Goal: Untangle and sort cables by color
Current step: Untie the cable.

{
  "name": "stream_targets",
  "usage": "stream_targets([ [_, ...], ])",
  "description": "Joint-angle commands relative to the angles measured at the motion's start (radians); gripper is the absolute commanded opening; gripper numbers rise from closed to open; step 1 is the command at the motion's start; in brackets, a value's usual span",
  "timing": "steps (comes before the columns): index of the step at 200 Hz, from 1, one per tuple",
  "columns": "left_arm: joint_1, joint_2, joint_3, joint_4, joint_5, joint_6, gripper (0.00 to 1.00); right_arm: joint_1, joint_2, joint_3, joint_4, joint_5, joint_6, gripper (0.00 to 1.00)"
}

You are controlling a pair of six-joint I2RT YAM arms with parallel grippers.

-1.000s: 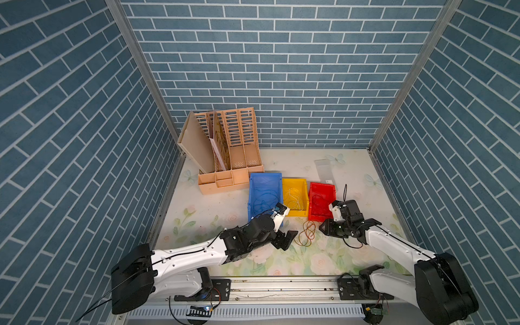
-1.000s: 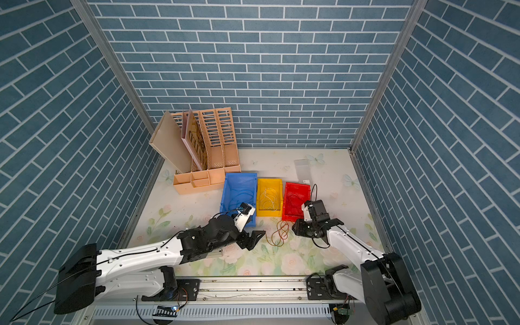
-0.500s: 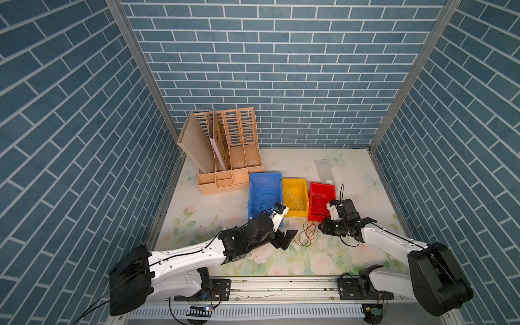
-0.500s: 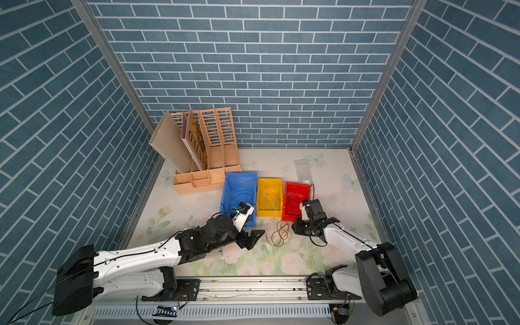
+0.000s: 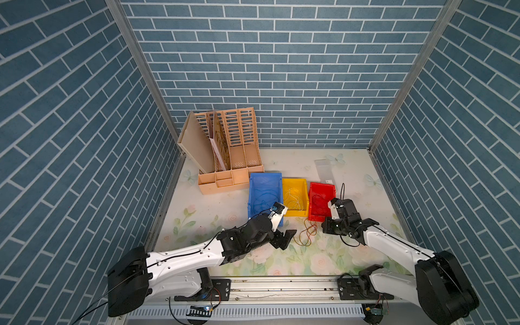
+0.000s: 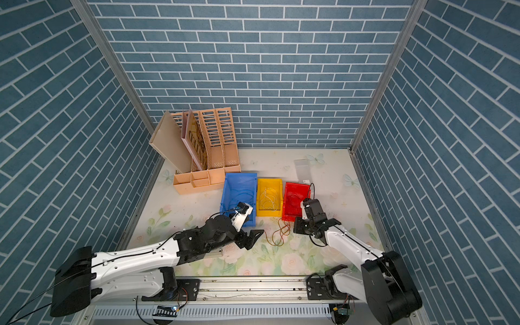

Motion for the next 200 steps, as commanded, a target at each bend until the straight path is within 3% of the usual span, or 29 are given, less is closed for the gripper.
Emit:
stream_targets([
  [1, -0.002, -0.017, -0.002, -0.012, -0.02, 0.002, 0.92, 0.031, -0.097, 0.068, -0.121, 0.05, -0.024, 0.0],
  [64, 0.014, -0.031, 0.007, 0.047, -0.039, 0.02, 0.92, 0.069, -0.238, 0.201, -0.233, -0.013, -0.023, 0.0],
  [159, 0.067, 0.064, 0.169, 0.065, -0.052, 0.144, 0.94, 0.074, -0.278, 0.355, -0.233, -0.184, -0.029, 0.0],
  [200, 0.109, 0.087, 0.22, 0.017, -0.021, 0.165, 0.94, 0.074, -0.279, 0.393, -0.236, -0.171, -0.009, 0.0],
])
